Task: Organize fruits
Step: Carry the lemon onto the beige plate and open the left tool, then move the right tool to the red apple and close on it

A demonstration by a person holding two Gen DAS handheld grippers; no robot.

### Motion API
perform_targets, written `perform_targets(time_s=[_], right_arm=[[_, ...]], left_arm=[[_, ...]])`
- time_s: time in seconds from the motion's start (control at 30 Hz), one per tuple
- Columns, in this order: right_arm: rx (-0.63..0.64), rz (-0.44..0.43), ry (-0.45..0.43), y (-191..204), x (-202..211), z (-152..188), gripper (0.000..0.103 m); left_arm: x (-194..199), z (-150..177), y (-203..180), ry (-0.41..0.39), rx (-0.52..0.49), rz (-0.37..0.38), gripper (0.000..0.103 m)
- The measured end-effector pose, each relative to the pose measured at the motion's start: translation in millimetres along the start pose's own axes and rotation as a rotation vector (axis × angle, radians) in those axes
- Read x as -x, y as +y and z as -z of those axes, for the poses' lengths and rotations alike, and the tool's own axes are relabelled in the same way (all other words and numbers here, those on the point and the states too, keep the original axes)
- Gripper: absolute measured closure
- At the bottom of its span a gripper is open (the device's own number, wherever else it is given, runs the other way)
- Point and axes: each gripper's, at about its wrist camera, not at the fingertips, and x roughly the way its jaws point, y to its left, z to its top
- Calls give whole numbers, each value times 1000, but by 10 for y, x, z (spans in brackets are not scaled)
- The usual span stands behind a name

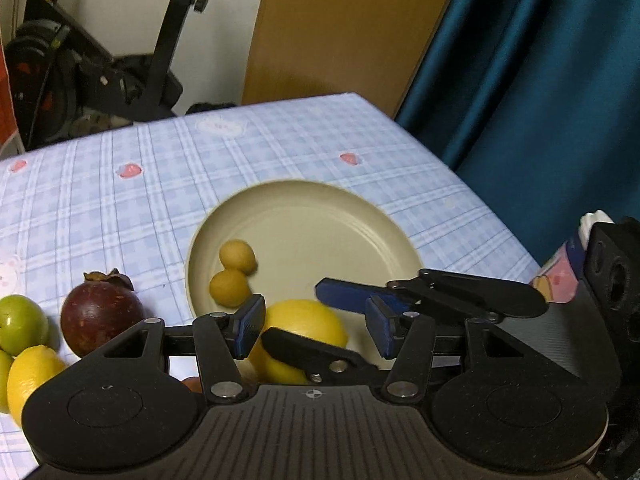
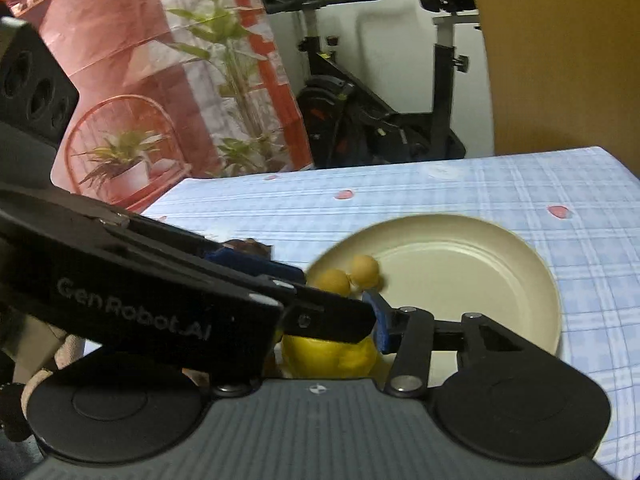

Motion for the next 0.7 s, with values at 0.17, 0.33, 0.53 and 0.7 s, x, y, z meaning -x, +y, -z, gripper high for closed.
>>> perform_targets(time_s=[0.17,0.33,0.53,0.7], right_arm=[[-8,-12,-3,-87,-8,30,53],[-15,-15,-5,-80,-86,7,49],[-8,21,-3,-30,31,55,39],[-37,54,28,-66,125,138,39]], left_arm=[[-59,-9,81,5,12,-19,46],[4,-10,166,-27,24,-64,45],[139,-17,277,-74,65,-94,45],[277,-26,285,-105,77,-105,45]])
